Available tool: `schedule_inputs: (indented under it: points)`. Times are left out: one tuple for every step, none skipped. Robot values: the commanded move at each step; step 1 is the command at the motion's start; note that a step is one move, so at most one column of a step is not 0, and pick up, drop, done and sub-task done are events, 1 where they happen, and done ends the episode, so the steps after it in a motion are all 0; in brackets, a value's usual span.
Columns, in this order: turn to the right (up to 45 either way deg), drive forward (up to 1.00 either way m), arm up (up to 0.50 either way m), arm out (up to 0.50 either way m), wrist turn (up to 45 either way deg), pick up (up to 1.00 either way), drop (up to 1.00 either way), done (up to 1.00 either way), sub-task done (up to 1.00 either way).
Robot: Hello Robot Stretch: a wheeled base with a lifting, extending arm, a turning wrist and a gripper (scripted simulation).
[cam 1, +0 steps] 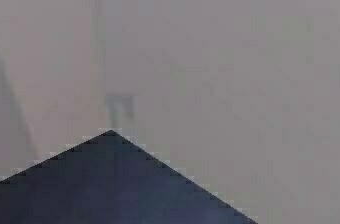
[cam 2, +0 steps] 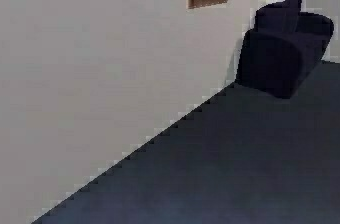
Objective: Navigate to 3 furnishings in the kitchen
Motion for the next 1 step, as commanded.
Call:
schedule_inputs:
  points:
    - [-45.0, 0.00, 0.00, 0.00, 0.0, 0.00, 0.00, 0.00, 0.00]
